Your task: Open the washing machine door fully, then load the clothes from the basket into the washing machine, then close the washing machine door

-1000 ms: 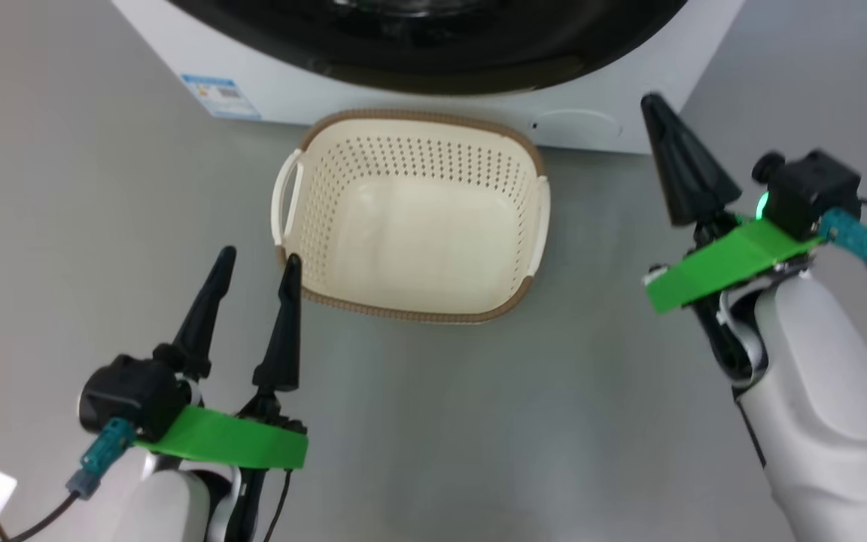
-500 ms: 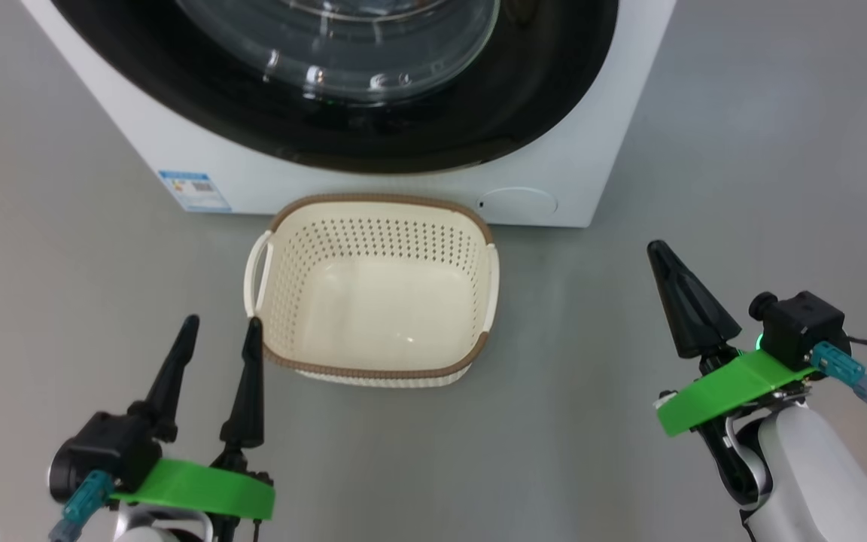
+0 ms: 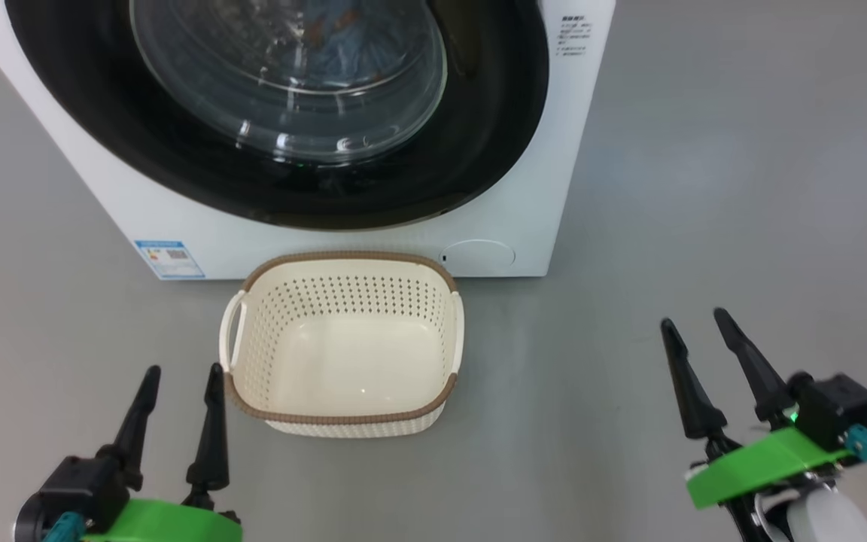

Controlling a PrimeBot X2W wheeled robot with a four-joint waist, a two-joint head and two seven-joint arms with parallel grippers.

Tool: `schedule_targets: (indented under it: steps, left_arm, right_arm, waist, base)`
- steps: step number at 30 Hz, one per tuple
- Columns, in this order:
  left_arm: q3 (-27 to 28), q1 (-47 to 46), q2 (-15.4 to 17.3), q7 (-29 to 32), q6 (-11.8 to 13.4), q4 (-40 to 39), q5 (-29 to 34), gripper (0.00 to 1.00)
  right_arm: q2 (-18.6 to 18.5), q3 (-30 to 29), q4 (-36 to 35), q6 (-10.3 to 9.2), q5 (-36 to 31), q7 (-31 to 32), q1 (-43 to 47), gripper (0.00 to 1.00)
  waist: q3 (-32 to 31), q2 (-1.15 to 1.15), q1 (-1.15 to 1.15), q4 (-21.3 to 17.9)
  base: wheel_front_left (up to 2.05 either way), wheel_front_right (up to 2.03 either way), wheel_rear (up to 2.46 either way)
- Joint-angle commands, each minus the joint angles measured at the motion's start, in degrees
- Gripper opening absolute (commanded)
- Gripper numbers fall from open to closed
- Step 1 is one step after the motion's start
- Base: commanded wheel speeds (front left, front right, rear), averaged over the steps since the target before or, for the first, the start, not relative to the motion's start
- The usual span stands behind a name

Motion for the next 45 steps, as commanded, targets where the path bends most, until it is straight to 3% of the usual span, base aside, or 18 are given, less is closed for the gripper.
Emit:
schedule_targets:
  steps: [1,12,39,40,45]
  left_arm:
    - [2.7,0.0,0.9,-0.4,-0.1,-1.1,1.0,1.0]
    - [6.2,5.3,0.2,-0.4,-0.1,-2.8,2.3,1.0]
    - [4.9,9.7,-0.1,-0.4,-0.1,-4.7,4.7,1.0]
    - [4.8,9.6,-0.1,-0.4,-0.1,-4.8,4.8,0.0]
    - [2.7,10.6,-0.5,0.2,0.0,-2.1,1.8,0.0]
  right_arm:
    - [0.2,0.4,-2.3,-0.33,-0.5,-0.3,1.6,1.0]
    - [0.1,-0.7,-5.3,-0.33,-0.8,-0.3,8.9,1.0]
    - [2.3,-2.9,-5.8,-0.33,-2.8,-0.3,12.0,1.0]
    - [2.3,-2.9,-5.9,-0.33,-2.9,-0.3,12.0,0.0]
    - [3.0,-3.8,-3.3,0.0,0.1,0.4,12.9,0.0]
  waist:
    - [-1.4,0.0,0.0,-1.1]
    - [-4.8,0.0,0.0,-3.8]
    - [-6.8,0.0,0.0,-2.5]
    - [-6.7,0.0,0.0,-2.5]
    - [-6.8,0.0,0.01,-2.6]
  base:
    - [0.0,0.0,0.0]
    - [0.0,0.0,0.0]
    - [0.0,0.0,0.0]
    - [0.0,0.0,0.0]
    - [0.0,0.0,0.0]
